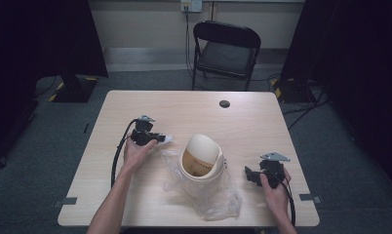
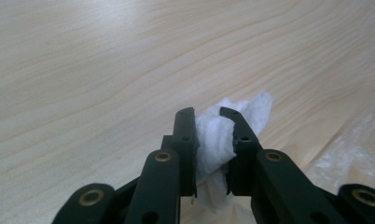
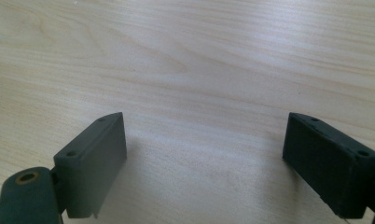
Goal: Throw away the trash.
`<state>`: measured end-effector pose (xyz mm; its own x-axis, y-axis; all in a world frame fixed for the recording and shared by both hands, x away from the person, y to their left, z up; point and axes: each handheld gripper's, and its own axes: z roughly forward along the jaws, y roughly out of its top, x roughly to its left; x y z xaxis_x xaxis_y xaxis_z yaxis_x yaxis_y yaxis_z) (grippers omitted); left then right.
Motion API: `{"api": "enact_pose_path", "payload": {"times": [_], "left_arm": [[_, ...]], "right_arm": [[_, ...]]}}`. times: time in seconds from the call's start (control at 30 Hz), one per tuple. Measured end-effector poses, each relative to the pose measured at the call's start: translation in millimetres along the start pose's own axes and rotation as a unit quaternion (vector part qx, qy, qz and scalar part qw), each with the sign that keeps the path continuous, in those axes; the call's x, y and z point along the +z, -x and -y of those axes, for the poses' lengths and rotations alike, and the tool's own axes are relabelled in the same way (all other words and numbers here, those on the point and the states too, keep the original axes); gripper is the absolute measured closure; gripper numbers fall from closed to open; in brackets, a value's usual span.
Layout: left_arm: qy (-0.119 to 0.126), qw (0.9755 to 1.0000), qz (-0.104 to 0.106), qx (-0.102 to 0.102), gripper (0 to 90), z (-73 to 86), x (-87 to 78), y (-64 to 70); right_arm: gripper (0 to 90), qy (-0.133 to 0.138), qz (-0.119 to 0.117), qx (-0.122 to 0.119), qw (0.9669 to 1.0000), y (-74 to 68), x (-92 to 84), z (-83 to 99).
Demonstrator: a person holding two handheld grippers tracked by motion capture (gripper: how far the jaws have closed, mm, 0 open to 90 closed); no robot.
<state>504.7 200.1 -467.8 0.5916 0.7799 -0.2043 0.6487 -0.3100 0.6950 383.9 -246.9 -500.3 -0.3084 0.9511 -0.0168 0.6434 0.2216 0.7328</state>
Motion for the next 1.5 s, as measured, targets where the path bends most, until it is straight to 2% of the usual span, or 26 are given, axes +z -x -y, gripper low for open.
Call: {"api": "enact_pose_path", "payload": {"times": [0.03,0.07,0.23,0.4,0.6,0.77,0.83,0.87,1.0,1.07,1.17,1.23,1.33,1.4,1.43,1.47,1.5], "left_arm": [[0.000,1.0000,0.000,0.000,77.3,0.0,0.0,0.0],[0.007,1.0000,0.004,-0.005,77.3,-0.8,-2.3,2.7],[0.039,0.9991,0.015,-0.004,77.2,-6.5,-13.3,9.4],[0.042,0.9990,0.016,0.007,77.2,-7.5,-23.2,14.8],[0.078,0.9965,0.030,0.007,77.1,-6.3,-41.2,25.7],[0.082,0.9962,0.027,0.013,77.1,-5.3,-51.7,31.9],[0.097,0.9946,0.035,0.013,77.1,-2.4,-61.3,33.8],[0.096,0.9946,0.033,0.020,77.1,-1.2,-64.3,34.9],[0.100,0.9945,0.029,0.016,77.1,2.6,-71.1,38.0],[0.110,0.9928,0.042,0.021,77.1,4.8,-77.0,44.0],[0.117,0.9916,0.049,0.026,77.1,6.0,-80.7,51.1],[0.127,0.9893,0.065,0.030,77.0,7.6,-86.0,57.5],[0.133,0.9885,0.063,0.033,77.0,8.8,-89.9,63.2],[0.136,0.9878,0.058,0.049,76.9,10.0,-96.0,71.1],[0.136,0.9878,0.058,0.049,76.9,10.0,-96.0,71.1],[0.143,0.9863,0.063,0.053,76.8,11.0,-99.9,77.2],[0.143,0.9863,0.063,0.053,76.7,11.0,-99.9,77.2]], "right_arm": [[12.5,0.000,0.000,0.000,1.0000,0.0,0.0,0.0],[12.5,0.000,0.000,0.000,1.0000,0.0,0.0,0.0],[12.5,0.000,0.000,0.000,1.0000,0.0,0.0,0.0],[12.5,0.000,0.000,0.000,1.0000,0.0,0.0,0.0],[12.5,0.000,0.000,0.000,1.0000,0.0,0.0,-0.1],[12.5,0.000,0.000,0.000,1.0000,0.0,0.0,-0.1],[12.5,0.000,0.000,0.000,1.0000,0.0,0.0,-0.1],[12.5,0.000,0.000,0.000,1.0000,0.0,0.0,-0.1],[12.5,0.000,0.000,0.000,1.0000,0.0,0.0,0.0],[12.5,0.000,0.000,0.000,1.0000,0.0,0.0,0.0],[12.5,0.000,0.000,0.000,1.0000,0.0,0.0,0.0],[12.5,0.000,0.000,0.000,1.0000,0.0,0.0,0.0],[12.5,0.000,0.000,0.000,1.0000,0.0,0.0,0.0],[12.5,0.000,0.000,0.000,1.0000,0.0,0.0,0.0],[12.5,0.000,0.000,0.000,1.0000,0.0,0.0,0.0],[12.5,0.000,0.000,0.000,1.0000,0.0,0.0,0.0],[12.5,0.000,0.000,0.000,1.0000,0.0,0.0,0.0]]}}
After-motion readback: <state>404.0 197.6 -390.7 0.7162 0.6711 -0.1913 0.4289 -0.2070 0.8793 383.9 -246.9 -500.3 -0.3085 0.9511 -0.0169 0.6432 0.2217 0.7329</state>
